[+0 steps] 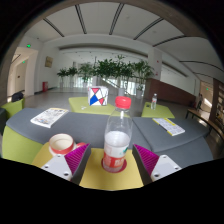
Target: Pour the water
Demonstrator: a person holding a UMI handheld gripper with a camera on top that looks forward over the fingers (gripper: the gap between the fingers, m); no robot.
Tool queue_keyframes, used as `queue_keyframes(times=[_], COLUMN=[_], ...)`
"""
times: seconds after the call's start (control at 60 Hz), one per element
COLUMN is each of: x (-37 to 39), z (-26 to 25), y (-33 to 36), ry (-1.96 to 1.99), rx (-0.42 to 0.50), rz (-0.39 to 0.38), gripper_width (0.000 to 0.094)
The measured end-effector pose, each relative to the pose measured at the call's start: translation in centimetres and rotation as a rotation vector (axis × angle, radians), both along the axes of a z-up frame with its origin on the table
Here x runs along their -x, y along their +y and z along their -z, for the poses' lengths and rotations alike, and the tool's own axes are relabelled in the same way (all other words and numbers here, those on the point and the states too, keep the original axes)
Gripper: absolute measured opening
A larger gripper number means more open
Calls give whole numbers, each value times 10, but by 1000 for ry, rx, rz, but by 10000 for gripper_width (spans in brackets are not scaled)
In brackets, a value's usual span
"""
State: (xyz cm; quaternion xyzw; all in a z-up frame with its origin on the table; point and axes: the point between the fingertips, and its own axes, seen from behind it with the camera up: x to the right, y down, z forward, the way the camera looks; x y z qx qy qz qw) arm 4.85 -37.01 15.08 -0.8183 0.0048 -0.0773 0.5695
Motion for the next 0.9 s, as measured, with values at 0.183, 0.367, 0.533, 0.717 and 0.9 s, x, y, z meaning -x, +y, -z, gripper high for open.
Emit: queue_keyframes(times=[0.183, 0.367, 0.533, 0.717, 0.9], x=[25, 50, 66, 71, 61], z=[-25, -53, -70, -71, -82], y=[-90, -181, -241, -282, -293], ry=[4, 9, 4, 29, 26], rx=[22, 1, -23, -15, -34], rz=[32, 36, 26, 25, 47], gripper_width=[853, 852, 851, 849, 858])
